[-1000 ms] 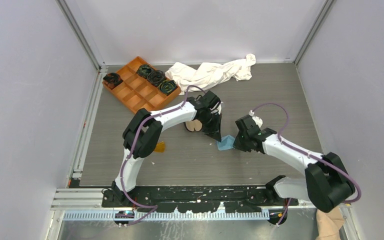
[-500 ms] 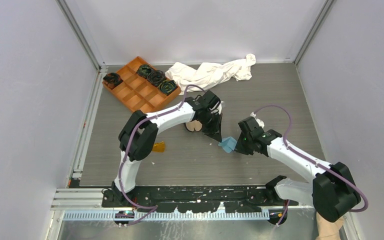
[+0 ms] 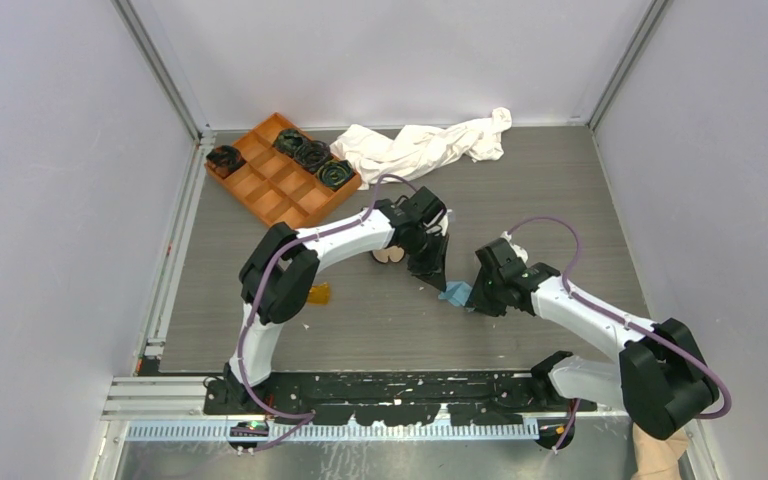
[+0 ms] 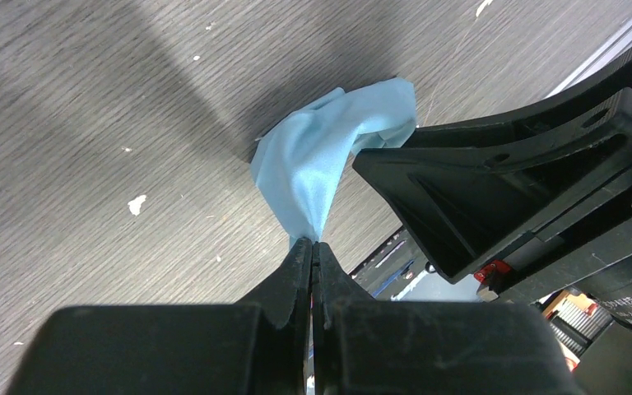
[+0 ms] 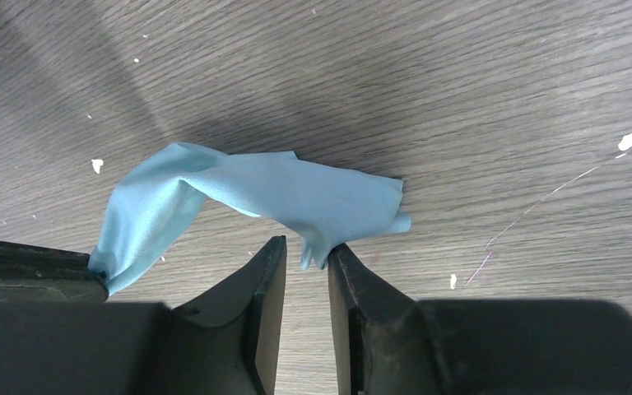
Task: Organize the sunglasses
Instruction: Fold the glasses cleaning cloth at the center of the board.
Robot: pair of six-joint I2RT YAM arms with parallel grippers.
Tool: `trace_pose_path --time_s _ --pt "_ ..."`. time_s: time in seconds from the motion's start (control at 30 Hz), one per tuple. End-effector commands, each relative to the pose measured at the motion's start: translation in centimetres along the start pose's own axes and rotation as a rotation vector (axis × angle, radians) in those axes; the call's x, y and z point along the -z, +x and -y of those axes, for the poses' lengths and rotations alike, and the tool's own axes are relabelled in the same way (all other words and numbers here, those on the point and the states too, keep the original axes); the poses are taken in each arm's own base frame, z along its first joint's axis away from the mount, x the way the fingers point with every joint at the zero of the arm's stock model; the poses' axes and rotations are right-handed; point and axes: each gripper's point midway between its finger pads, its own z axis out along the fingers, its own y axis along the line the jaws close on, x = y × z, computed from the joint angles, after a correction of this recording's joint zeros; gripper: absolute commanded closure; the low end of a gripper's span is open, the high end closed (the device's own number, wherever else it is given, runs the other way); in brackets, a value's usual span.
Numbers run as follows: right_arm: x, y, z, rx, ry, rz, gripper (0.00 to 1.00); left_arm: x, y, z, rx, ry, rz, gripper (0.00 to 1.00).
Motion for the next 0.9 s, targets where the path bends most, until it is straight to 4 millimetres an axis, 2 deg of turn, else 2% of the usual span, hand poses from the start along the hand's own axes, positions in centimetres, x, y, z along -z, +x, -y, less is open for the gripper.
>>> trace_pose_path --time_s 0.0,0.07,0.3,0.37,0.47,0.53,0.63,0.67,0.77,0.87 --pt "0.3 -1.0 -1.0 -0.013 -0.029 0.040 0.67 1.1 -0.1 1.8 -0.022 0.051 0.014 1.00" --pt "0.3 -1.1 -1.0 -0.015 -0.029 0.042 0.70 1.0 0.0 1.8 -0.022 0.054 0.009 1.00" --pt "1.0 -1.2 -1.0 -0.022 -0.040 0.055 0.93 0.8 0.0 2.1 -0.024 0.061 0.004 1.00" --pt "1.3 -1.3 -1.1 -0.023 -0.042 0.056 0.96 0.8 0.0 2.1 -0.025 0.061 0.003 1.00" --pt "1.8 -1.1 -1.2 -0.011 -0.049 0.044 0.96 1.0 -0.1 2.2 -0.029 0.059 0.006 1.00" --pt "2.1 -0.7 -1.2 0.001 -0.057 0.028 0.91 1.2 -0.1 2.3 -0.034 0.061 0.011 1.00" --pt "1.9 -0.2 -0.5 0.007 -0.037 0.016 0.65 1.3 -0.1 2.3 -0.036 0.061 0.011 1.00" --pt "1.7 0.0 -0.1 0.006 -0.025 0.012 0.61 1.2 0.0 2.3 -0.035 0.063 0.009 1.00" --pt "1.4 0.1 0.2 -0.017 -0.019 0.016 0.59 1.0 0.1 2.4 -0.031 0.068 0.001 1.00" --pt "1.5 -0.7 0.1 -0.059 -0.028 0.070 0.59 0.7 0.5 2.5 -0.035 0.070 -0.007 1.00"
